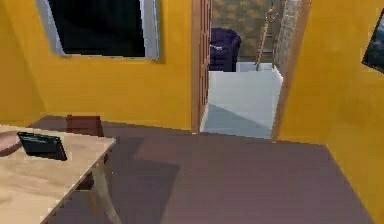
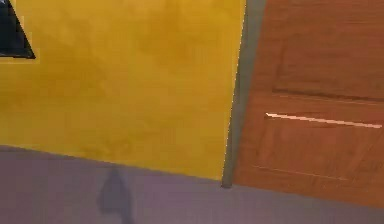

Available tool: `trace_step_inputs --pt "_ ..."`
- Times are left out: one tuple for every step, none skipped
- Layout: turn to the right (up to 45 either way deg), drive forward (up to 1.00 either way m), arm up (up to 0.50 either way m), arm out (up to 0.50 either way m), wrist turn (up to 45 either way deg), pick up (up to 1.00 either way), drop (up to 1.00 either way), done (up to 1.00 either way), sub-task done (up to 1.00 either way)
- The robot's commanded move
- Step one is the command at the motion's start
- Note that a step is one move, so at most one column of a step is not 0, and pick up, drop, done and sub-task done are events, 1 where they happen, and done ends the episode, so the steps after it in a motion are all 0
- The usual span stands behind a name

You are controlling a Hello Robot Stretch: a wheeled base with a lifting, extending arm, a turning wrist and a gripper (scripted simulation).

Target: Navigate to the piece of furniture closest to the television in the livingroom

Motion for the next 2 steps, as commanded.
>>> trace_step_inputs --pt "-33.0 0.00 0.00 0.00 0.0 0.00 0.00 0.00 0.00" --pt "0.0 1.00 0.00 0.00 0.0 0.00 0.00 0.00 0.00"
